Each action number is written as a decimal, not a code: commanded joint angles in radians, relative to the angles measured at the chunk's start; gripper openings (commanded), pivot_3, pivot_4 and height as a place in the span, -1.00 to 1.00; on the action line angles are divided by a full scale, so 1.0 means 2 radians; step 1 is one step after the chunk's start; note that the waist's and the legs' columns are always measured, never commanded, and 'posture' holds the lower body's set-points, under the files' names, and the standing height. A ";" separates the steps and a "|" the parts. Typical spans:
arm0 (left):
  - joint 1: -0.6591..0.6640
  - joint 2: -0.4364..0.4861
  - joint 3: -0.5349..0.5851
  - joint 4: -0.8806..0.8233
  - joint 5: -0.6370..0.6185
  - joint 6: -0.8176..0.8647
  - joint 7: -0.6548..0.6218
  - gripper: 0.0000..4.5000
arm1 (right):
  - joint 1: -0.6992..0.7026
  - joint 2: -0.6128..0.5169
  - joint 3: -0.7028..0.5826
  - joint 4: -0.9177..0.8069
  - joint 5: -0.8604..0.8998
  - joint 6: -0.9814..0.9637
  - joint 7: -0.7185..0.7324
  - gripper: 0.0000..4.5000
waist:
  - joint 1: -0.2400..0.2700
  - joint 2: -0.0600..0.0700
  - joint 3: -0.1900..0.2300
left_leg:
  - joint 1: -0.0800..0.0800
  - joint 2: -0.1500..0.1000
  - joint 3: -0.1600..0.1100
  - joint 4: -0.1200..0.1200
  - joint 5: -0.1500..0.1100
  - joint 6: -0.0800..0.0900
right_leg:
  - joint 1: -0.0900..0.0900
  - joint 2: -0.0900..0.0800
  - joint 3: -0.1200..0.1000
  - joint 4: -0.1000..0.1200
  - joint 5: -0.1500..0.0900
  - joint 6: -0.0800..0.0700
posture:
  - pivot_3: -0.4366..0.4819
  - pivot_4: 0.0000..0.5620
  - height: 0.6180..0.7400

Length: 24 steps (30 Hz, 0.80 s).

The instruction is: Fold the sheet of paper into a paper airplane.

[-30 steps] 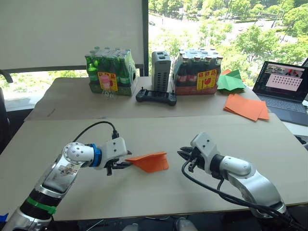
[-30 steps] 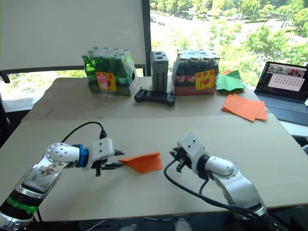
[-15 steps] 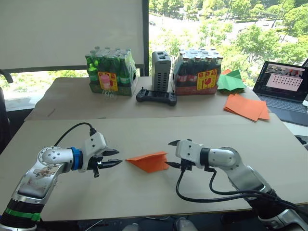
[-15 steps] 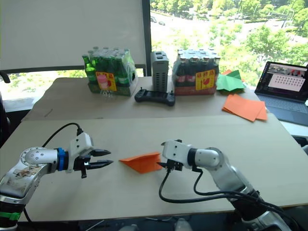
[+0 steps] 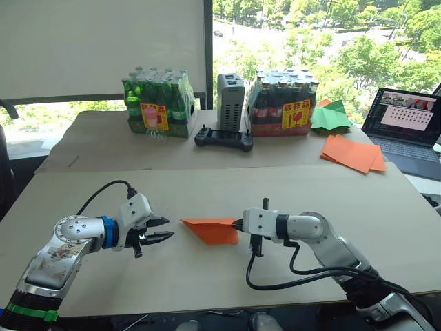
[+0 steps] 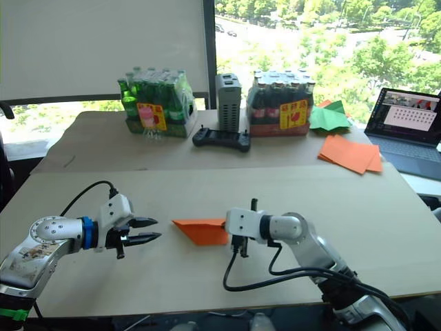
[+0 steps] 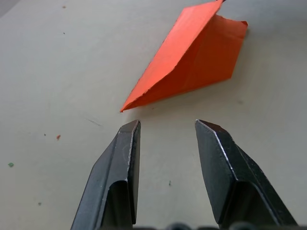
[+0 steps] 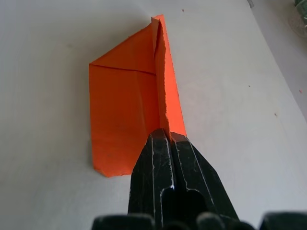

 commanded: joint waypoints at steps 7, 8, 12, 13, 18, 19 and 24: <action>0.007 0.012 0.039 -0.010 -0.042 0.009 -0.008 -0.16 | 0.044 -0.019 -0.007 -0.106 0.030 0.058 0.043 -0.99 | 0.000 0.000 0.000 | 0.000 0.000 0.000 0.000 0.000 0.000 | 0.000 0.000 0.000 0.000 0.000 0.000 | -0.05 -0.47 0.32; 0.007 0.012 0.039 -0.009 -0.044 0.010 -0.008 -0.16 | 0.048 -0.019 -0.006 -0.111 0.028 0.063 0.043 -0.99 | 0.000 0.000 0.000 | 0.000 0.000 0.000 0.000 0.000 0.000 | 0.000 0.000 0.000 0.000 0.000 0.000 | -0.05 -0.47 0.32; 0.003 0.010 0.037 -0.009 -0.047 0.013 -0.004 -0.16 | 0.055 -0.018 -0.003 -0.120 0.020 0.078 0.040 -0.99 | 0.000 0.000 0.000 | 0.000 0.000 0.000 0.000 0.000 0.000 | 0.000 0.000 0.000 0.000 0.000 0.000 | -0.05 -0.47 0.32; 0.001 0.009 0.035 -0.010 -0.050 0.016 -0.002 -0.16 | 0.056 -0.017 -0.003 -0.123 0.022 0.084 0.040 -0.99 | 0.000 0.000 0.000 | 0.000 0.000 0.000 0.000 0.000 0.000 | 0.000 0.000 0.000 0.000 0.000 0.000 | -0.05 -0.47 0.32; -0.009 0.001 0.030 -0.017 -0.060 0.026 0.004 -0.16 | 0.054 -0.014 -0.003 -0.126 0.020 0.095 0.035 -0.99 | 0.000 0.000 0.000 | 0.000 0.000 0.000 0.000 0.000 0.000 | 0.000 0.000 0.000 0.000 0.000 0.000 | -0.05 -0.47 0.32; -0.012 -0.002 0.029 -0.017 -0.062 0.028 0.006 -0.16 | 0.054 -0.013 -0.002 -0.125 0.019 0.097 0.034 -0.99 | 0.000 0.000 0.000 | 0.000 0.000 0.000 0.000 0.000 0.000 | 0.000 0.000 0.000 0.000 0.000 0.000 | -0.05 -0.47 0.32; -0.024 -0.008 0.022 -0.021 -0.077 0.035 -0.002 -0.91 | 0.053 -0.011 -0.001 -0.126 0.018 0.099 0.032 -0.44 | 0.000 0.000 0.000 | 0.000 0.000 0.000 0.000 0.000 0.000 | 0.000 0.000 0.000 0.000 0.000 0.000 | -0.05 -0.47 0.32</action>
